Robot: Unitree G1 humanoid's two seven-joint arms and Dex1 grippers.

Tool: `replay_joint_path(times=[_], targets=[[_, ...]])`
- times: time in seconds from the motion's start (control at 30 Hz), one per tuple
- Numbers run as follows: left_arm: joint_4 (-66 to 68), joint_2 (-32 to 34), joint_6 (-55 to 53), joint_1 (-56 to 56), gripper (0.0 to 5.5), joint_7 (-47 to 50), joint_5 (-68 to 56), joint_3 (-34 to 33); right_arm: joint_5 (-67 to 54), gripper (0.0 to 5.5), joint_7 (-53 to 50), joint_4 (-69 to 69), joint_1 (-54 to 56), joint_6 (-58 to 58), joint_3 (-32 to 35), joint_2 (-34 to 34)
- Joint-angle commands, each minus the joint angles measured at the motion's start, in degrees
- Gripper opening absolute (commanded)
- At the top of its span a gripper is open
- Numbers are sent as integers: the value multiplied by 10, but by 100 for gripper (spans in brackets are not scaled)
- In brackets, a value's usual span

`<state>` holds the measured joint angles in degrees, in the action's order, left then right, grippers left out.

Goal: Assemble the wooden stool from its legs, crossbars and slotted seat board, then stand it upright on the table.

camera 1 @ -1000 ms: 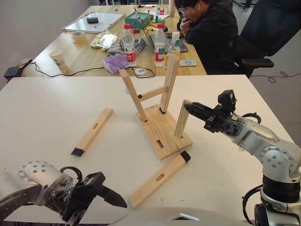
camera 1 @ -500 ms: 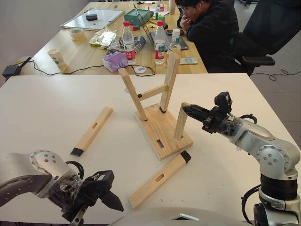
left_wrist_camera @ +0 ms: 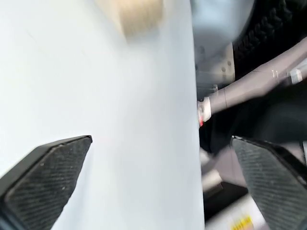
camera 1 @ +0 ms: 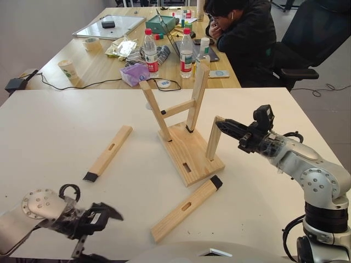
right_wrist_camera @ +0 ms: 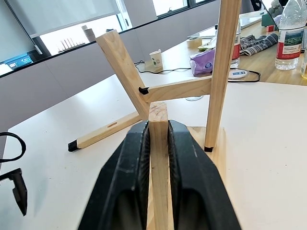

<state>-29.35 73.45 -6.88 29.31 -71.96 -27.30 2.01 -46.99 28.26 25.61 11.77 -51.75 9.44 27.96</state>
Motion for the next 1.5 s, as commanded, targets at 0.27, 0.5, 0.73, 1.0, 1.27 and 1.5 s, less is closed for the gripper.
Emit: replay_joint_path(times=[0.27, 0.5, 0.73, 1.0, 1.27, 1.5], targets=[[-152, -161, -66, 33, 540, 175, 19, 44, 4, 38, 26, -21, 20, -2, 0, 23], [17, -254, 65, 35, 540, 220, 197, 169, 4, 38, 35, -35, 37, -3, -9, 31], [67, -279, 108, 20, 540, 237, 230, 172, 7, 38, 46, -53, 62, -3, -14, 34], [71, -274, 65, -45, 540, 221, 217, 141, -4, 38, 43, -27, 45, -3, -32, 14], [453, -278, 177, -344, 540, 55, 187, 111, -20, 38, 120, -4, 27, 13, -115, 5], [601, -320, 324, -387, 540, 21, 216, 132, 29, 38, 151, -42, 41, 59, -171, -24]])
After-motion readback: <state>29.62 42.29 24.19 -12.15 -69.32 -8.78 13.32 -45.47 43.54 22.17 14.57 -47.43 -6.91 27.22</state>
